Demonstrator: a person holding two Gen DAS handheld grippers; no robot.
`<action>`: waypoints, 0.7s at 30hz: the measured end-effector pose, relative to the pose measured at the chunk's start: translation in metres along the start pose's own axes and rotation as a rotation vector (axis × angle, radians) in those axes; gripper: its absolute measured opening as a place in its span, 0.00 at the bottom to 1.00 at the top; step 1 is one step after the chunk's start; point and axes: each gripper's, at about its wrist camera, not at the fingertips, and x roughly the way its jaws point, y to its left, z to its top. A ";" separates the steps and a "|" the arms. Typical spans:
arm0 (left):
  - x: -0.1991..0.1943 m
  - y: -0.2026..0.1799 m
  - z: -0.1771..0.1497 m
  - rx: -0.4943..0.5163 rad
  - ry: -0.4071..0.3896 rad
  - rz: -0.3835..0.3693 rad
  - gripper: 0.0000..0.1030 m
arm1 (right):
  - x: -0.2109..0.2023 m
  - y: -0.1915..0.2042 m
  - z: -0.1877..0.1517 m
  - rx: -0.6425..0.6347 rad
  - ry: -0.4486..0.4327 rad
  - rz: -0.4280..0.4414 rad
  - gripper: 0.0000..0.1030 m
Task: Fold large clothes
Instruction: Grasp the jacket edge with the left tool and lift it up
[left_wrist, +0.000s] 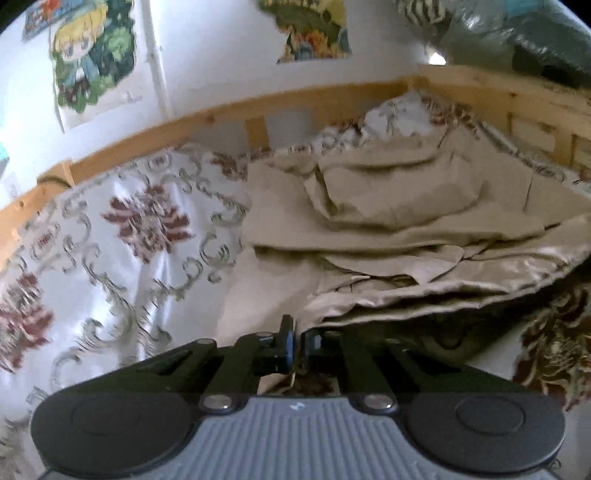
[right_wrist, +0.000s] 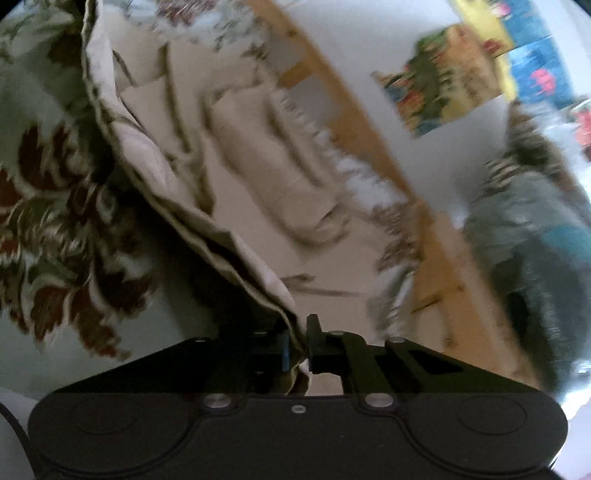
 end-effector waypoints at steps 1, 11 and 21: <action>-0.011 0.001 0.003 0.011 -0.013 -0.006 0.04 | -0.006 -0.004 0.001 0.015 -0.008 -0.016 0.06; -0.108 0.025 0.059 0.030 -0.091 -0.090 0.03 | -0.087 -0.056 0.020 0.096 -0.124 -0.197 0.06; 0.008 0.014 0.129 0.193 0.063 -0.002 0.03 | 0.019 -0.076 0.052 0.150 -0.074 -0.289 0.47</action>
